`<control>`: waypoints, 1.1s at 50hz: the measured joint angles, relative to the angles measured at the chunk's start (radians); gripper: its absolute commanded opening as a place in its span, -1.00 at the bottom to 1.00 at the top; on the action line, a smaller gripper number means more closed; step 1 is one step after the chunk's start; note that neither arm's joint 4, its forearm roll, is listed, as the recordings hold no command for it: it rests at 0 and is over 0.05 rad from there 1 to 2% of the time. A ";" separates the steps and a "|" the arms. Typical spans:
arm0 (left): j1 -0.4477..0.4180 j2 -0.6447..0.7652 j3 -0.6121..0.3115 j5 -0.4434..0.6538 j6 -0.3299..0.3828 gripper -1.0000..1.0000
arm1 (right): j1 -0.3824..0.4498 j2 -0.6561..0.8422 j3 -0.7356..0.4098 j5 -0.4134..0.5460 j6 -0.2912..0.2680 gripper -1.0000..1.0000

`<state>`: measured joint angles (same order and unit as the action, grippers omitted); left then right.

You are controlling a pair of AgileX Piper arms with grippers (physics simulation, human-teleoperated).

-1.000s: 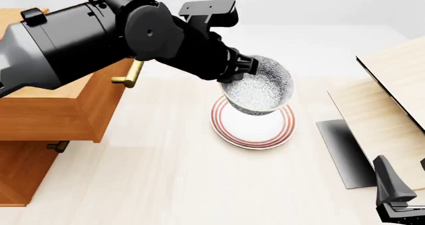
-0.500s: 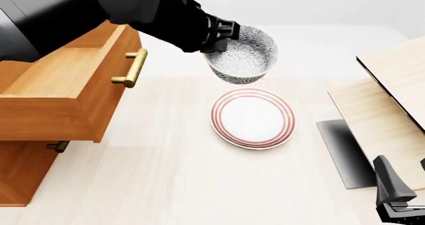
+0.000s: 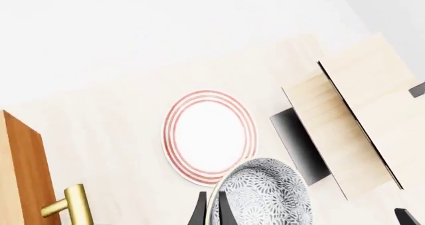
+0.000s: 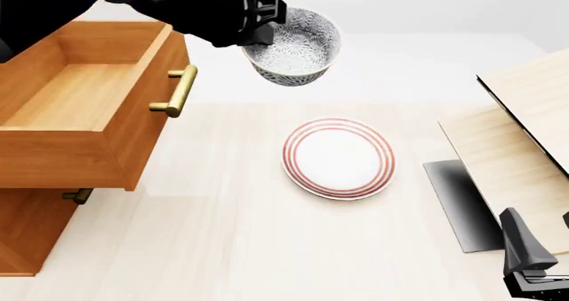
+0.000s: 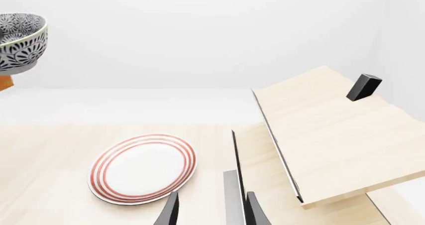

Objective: Open the top drawer of the cabinet and put the bowl in it.

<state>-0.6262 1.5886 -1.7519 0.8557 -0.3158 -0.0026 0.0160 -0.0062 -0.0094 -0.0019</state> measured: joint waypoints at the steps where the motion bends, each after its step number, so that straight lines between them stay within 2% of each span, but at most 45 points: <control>1: 0.004 -0.002 -0.002 0.002 0.001 -1.00 | 0.000 0.000 0.000 0.000 0.000 1.00; 21: 0.074 -0.034 -0.016 0.028 0.009 -1.00 | 0.000 0.000 0.000 0.000 0.000 1.00; 55: 0.204 -0.141 0.030 0.065 0.001 -1.00 | 0.000 0.000 0.000 0.000 0.000 1.00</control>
<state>-0.4225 1.4473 -1.7224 0.9209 -0.3149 -0.0026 0.0160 -0.0062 -0.0094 -0.0019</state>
